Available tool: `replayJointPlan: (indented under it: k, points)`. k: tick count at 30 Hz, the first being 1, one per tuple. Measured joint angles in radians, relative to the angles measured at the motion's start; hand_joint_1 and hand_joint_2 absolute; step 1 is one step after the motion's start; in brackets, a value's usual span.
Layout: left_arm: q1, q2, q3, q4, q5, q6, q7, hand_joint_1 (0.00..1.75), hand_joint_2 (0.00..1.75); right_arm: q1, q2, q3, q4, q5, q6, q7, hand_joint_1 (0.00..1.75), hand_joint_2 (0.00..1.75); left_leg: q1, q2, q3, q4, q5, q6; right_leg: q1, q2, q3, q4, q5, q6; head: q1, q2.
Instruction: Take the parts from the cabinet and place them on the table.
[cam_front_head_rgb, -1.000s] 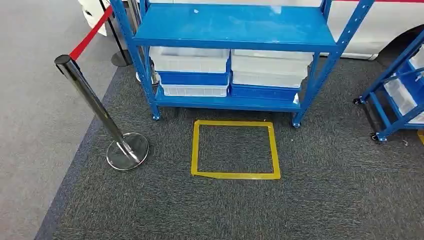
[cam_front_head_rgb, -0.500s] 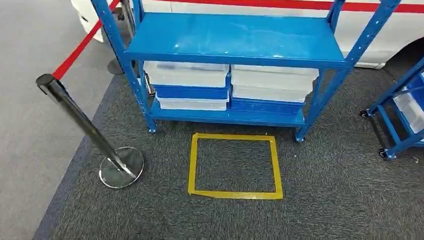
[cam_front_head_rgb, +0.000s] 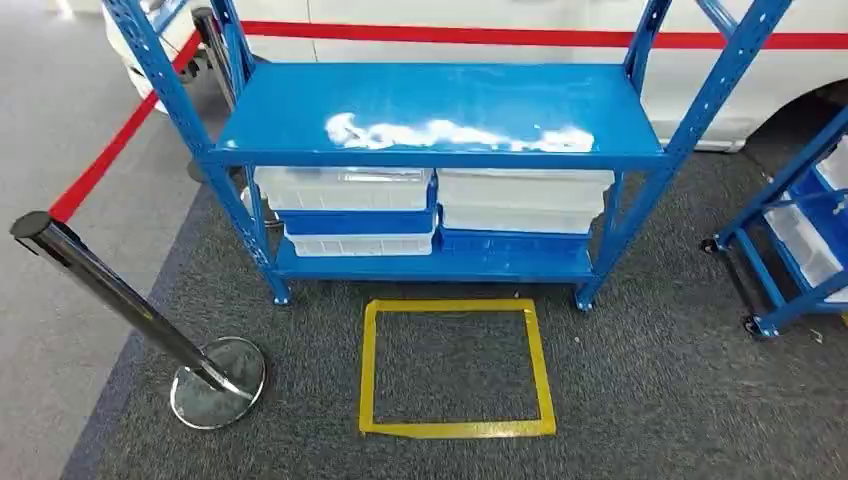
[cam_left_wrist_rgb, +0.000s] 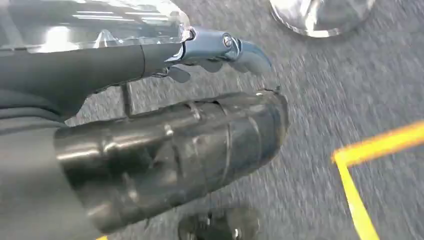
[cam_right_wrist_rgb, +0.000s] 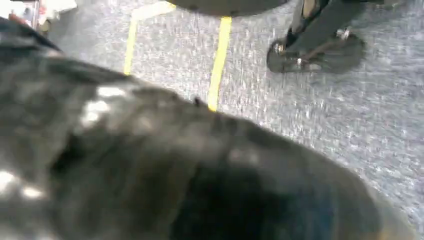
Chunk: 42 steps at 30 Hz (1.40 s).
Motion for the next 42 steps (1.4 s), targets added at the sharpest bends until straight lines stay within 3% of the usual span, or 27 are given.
replayJointPlan:
  k: [2, 3, 6, 7, 8, 9, 11, 12, 16, 18, 21, 22, 23, 24, 26, 27, 29, 30, 33, 34, 36, 37, 38, 39, 40, 41, 42]
  points:
    - [-0.006, -0.002, 0.000, 0.000, 0.000, 0.017, 0.001, 0.00, 0.00, 0.001, 0.001, 0.000, 0.000, 0.002, -0.001, -0.001, 0.00, 0.00, 0.015, 0.004, 0.020, -0.026, 0.029, 0.006, 0.001, -0.008, 0.010, 0.013, -0.010, 0.009, 0.000, 0.000]
    - [-0.007, -0.002, 0.000, 0.000, 0.000, 0.022, 0.001, 0.00, 0.00, 0.000, 0.001, 0.000, 0.000, 0.002, -0.001, -0.001, 0.00, 0.00, 0.015, 0.004, 0.024, -0.032, 0.028, 0.011, 0.002, -0.018, -0.010, 0.047, -0.037, 0.014, 0.002, 0.000]
    - [-0.009, -0.002, 0.002, 0.000, 0.002, 0.029, 0.004, 0.00, 0.00, 0.000, 0.001, 0.000, 0.000, 0.002, -0.002, -0.001, 0.00, 0.00, 0.015, 0.007, 0.024, -0.031, 0.021, 0.014, -0.009, -0.022, -0.133, 0.256, -0.139, 0.028, 0.001, 0.000]
    - [-0.007, -0.003, 0.003, 0.000, 0.005, 0.031, 0.006, 0.00, 0.00, 0.000, 0.001, 0.000, 0.000, 0.002, -0.002, -0.001, 0.00, 0.00, 0.015, 0.008, 0.025, -0.030, 0.017, 0.013, -0.013, -0.022, -0.166, 0.299, -0.137, 0.033, 0.001, 0.000]
    - [-0.005, -0.004, 0.003, 0.000, 0.006, 0.032, 0.007, 0.00, 0.00, 0.000, 0.001, 0.000, 0.000, 0.002, -0.002, -0.001, 0.00, 0.00, 0.017, 0.007, 0.028, -0.028, 0.013, 0.011, -0.018, -0.023, -0.171, 0.287, -0.107, 0.037, 0.001, 0.000]
    - [-0.005, -0.005, 0.004, 0.000, 0.006, 0.033, 0.010, 0.00, 0.00, 0.002, 0.001, 0.000, 0.000, 0.002, -0.003, -0.001, 0.00, 0.00, 0.019, 0.006, 0.033, -0.026, 0.007, 0.009, -0.021, -0.024, -0.155, 0.231, -0.056, 0.040, 0.001, 0.000]
    - [-0.005, -0.008, 0.005, 0.000, 0.006, 0.039, 0.014, 0.00, 0.00, 0.003, 0.000, 0.000, 0.000, 0.002, -0.004, -0.001, 0.00, 0.00, 0.023, 0.004, 0.041, -0.015, -0.006, 0.000, -0.028, -0.027, -0.091, 0.062, 0.051, 0.045, 0.001, 0.000]
    - [-0.004, -0.008, 0.006, 0.000, 0.006, 0.042, 0.016, 0.00, 0.00, 0.004, 0.000, -0.001, 0.000, 0.002, -0.004, -0.001, 0.00, 0.00, 0.022, 0.003, 0.035, -0.013, -0.011, -0.008, -0.026, -0.025, -0.084, 0.040, 0.039, 0.042, 0.002, 0.000]
    - [-0.006, -0.010, 0.012, 0.000, 0.006, 0.053, 0.023, 0.00, 0.00, 0.001, 0.000, -0.004, 0.001, 0.003, -0.006, -0.001, 0.00, 0.00, 0.020, 0.003, 0.038, -0.013, -0.011, -0.031, -0.017, -0.022, -0.091, 0.029, 0.049, 0.017, 0.001, 0.000]
    - [-0.005, -0.010, 0.014, 0.000, 0.006, 0.057, 0.025, 0.00, 0.00, 0.002, 0.001, -0.006, 0.001, 0.004, -0.007, -0.001, 0.00, 0.00, 0.022, 0.008, 0.026, 0.017, -0.039, -0.039, -0.024, -0.026, -0.080, 0.018, 0.054, 0.000, 0.000, 0.000]
    - [-0.007, -0.010, 0.018, 0.000, 0.006, 0.059, 0.030, 0.00, 0.00, 0.002, 0.001, -0.007, 0.001, 0.004, -0.012, -0.002, 0.00, 0.00, 0.024, 0.012, -0.080, 0.241, -0.146, -0.047, -0.020, -0.031, -0.081, 0.018, 0.051, -0.011, 0.000, 0.000]
    - [-0.006, -0.010, 0.018, 0.000, 0.006, 0.061, 0.032, 0.00, 0.00, 0.002, 0.001, -0.008, 0.001, 0.004, -0.014, -0.002, 0.00, 0.00, 0.024, 0.013, -0.108, 0.295, -0.157, -0.048, -0.019, -0.031, -0.080, 0.018, 0.050, -0.012, -0.001, 0.000]
    - [-0.004, -0.010, 0.019, 0.000, 0.006, 0.061, 0.034, 0.00, 0.00, 0.002, 0.000, -0.009, 0.001, 0.003, -0.015, -0.001, 0.00, 0.00, 0.024, 0.013, -0.113, 0.300, -0.144, -0.047, -0.018, -0.031, -0.078, 0.018, 0.048, -0.013, 0.000, 0.000]
    - [-0.004, -0.010, 0.019, 0.000, 0.005, 0.062, 0.035, 0.00, 0.00, 0.002, 0.000, -0.011, 0.001, 0.000, -0.015, 0.000, 0.00, 0.00, 0.024, 0.013, -0.097, 0.260, -0.110, -0.044, -0.017, -0.030, -0.075, 0.019, 0.046, -0.013, -0.001, 0.000]
    - [-0.005, -0.010, 0.019, 0.000, 0.004, 0.062, 0.038, 0.00, 0.00, 0.002, 0.001, -0.017, 0.001, -0.005, -0.012, 0.003, 0.00, 0.00, 0.021, 0.014, -0.014, 0.084, -0.012, -0.031, -0.015, -0.029, -0.062, 0.019, 0.039, -0.009, -0.001, 0.000]
    - [-0.005, -0.010, 0.019, 0.000, 0.003, 0.062, 0.039, 0.00, 0.00, 0.002, 0.002, -0.018, 0.001, -0.006, -0.010, 0.004, 0.00, 0.00, 0.018, 0.014, 0.015, 0.014, 0.001, -0.020, -0.016, -0.029, -0.062, 0.018, 0.035, -0.006, 0.000, 0.000]
    - [-0.009, -0.010, 0.019, 0.000, 0.003, 0.064, 0.041, 0.00, 0.00, 0.000, 0.003, -0.021, 0.001, -0.008, -0.005, 0.007, 0.00, 0.00, 0.011, 0.015, 0.026, -0.005, -0.010, -0.016, -0.011, -0.029, -0.067, 0.021, 0.033, 0.005, -0.001, 0.000]
    - [-0.009, -0.010, 0.020, 0.000, 0.003, 0.064, 0.041, 0.00, 1.75, -0.002, 0.003, -0.023, 0.001, -0.009, -0.004, 0.009, 0.00, 0.00, 0.010, 0.014, 0.025, -0.006, -0.011, -0.016, -0.012, -0.029, -0.066, 0.017, 0.034, 0.008, 0.000, 0.000]
    - [-0.004, -0.012, 0.021, 0.000, 0.003, 0.064, 0.042, 0.00, 1.75, -0.004, 0.003, -0.024, 0.001, -0.010, -0.005, 0.010, 0.00, 0.00, 0.022, 0.017, 0.043, -0.034, -0.001, -0.001, -0.010, -0.032, -0.060, 0.030, 0.018, 0.024, 0.001, 0.000]
    - [-0.006, -0.012, 0.021, 0.000, 0.003, 0.065, 0.042, 0.00, 1.75, -0.004, 0.003, -0.026, 0.001, -0.011, -0.007, 0.014, 0.00, 0.00, 0.022, 0.018, 0.045, -0.037, -0.001, 0.006, -0.011, -0.031, -0.085, 0.077, -0.014, 0.026, 0.002, 0.000]
    - [-0.007, -0.013, 0.021, 0.000, 0.002, 0.065, 0.044, 0.00, 1.75, -0.004, 0.003, -0.028, 0.001, -0.012, -0.017, 0.022, 0.00, 0.00, 0.021, 0.019, 0.045, -0.036, -0.004, 0.009, -0.014, -0.032, -0.172, 0.237, -0.085, 0.032, 0.001, 0.000]
    - [-0.006, -0.013, 0.022, 0.000, -0.001, 0.065, 0.046, 0.00, 1.75, -0.004, 0.003, -0.030, 0.001, -0.011, -0.023, 0.026, 0.00, 0.00, 0.021, 0.019, 0.045, -0.035, -0.005, 0.009, -0.015, -0.032, -0.209, 0.300, -0.099, 0.034, 0.002, 0.000]
    - [-0.006, -0.013, 0.022, 0.000, -0.002, 0.064, 0.047, 0.00, 1.75, -0.004, 0.003, -0.031, 0.001, -0.011, -0.025, 0.031, 0.00, 0.00, 0.021, 0.019, 0.046, -0.035, -0.006, 0.009, -0.017, -0.032, -0.225, 0.317, -0.088, 0.036, 0.001, 0.000]
    - [-0.006, -0.013, 0.022, 0.000, -0.002, 0.064, 0.047, 0.00, 1.75, -0.004, 0.003, -0.032, 0.001, -0.011, -0.027, 0.035, 0.00, 0.00, 0.021, 0.018, 0.050, -0.034, -0.009, 0.009, -0.020, -0.032, -0.215, 0.287, -0.053, 0.037, 0.002, 0.000]
    - [-0.006, -0.013, 0.022, 0.000, -0.004, 0.061, 0.047, 0.00, 1.75, -0.003, 0.003, -0.034, 0.001, -0.011, -0.032, 0.039, 0.00, 0.00, 0.022, 0.016, 0.054, -0.033, -0.011, 0.007, -0.022, -0.032, -0.185, 0.216, -0.003, 0.037, 0.002, 0.000]
    - [-0.006, -0.013, 0.022, 0.000, -0.004, 0.061, 0.046, 0.00, 1.75, -0.004, 0.003, -0.035, 0.001, -0.011, -0.037, 0.042, 0.00, 1.75, 0.022, 0.015, 0.057, -0.030, -0.016, 0.003, -0.023, -0.032, -0.142, 0.122, 0.049, 0.036, 0.002, 0.000]
    - [-0.006, -0.013, 0.022, 0.000, -0.004, 0.061, 0.045, 0.00, 1.75, -0.004, 0.002, -0.037, 0.001, -0.011, -0.042, 0.045, 0.00, 1.75, 0.022, 0.015, 0.058, -0.025, -0.021, -0.003, -0.025, -0.033, -0.109, 0.042, 0.078, 0.034, 0.002, 0.000]
